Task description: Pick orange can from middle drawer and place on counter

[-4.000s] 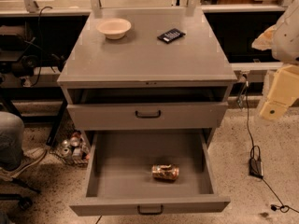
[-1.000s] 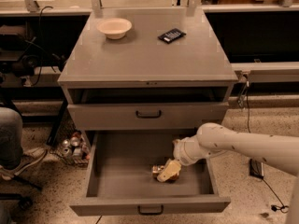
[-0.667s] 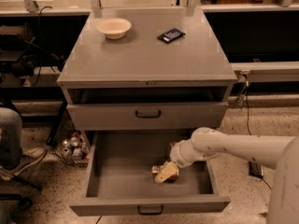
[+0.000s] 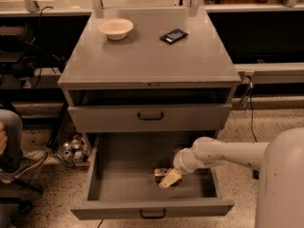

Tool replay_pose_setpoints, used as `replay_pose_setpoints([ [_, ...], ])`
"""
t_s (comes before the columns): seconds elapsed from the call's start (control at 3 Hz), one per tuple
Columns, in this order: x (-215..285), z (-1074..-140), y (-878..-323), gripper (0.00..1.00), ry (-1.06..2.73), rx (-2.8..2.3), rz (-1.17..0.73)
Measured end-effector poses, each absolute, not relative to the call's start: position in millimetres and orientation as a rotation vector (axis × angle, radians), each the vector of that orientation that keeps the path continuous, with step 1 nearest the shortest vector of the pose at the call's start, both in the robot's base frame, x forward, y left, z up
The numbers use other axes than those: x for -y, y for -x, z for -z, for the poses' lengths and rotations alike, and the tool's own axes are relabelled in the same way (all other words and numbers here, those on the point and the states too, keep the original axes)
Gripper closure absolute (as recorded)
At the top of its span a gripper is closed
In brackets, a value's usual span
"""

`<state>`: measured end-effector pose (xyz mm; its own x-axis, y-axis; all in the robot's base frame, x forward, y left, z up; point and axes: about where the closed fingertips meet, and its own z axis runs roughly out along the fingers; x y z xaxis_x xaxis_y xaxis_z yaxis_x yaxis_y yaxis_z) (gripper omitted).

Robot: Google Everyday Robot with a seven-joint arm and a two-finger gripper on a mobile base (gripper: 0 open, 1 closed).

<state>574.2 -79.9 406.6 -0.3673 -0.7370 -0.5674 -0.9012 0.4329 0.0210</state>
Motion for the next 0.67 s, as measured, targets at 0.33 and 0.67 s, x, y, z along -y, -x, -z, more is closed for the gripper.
replay_pose_setpoints([
  [0.33,79.6,-384.1,-574.9,0.21,1.397,-2.192,-0.478],
  [0.67,77.9,-376.9,-573.0,0.44,1.4,-2.174,-0.497],
])
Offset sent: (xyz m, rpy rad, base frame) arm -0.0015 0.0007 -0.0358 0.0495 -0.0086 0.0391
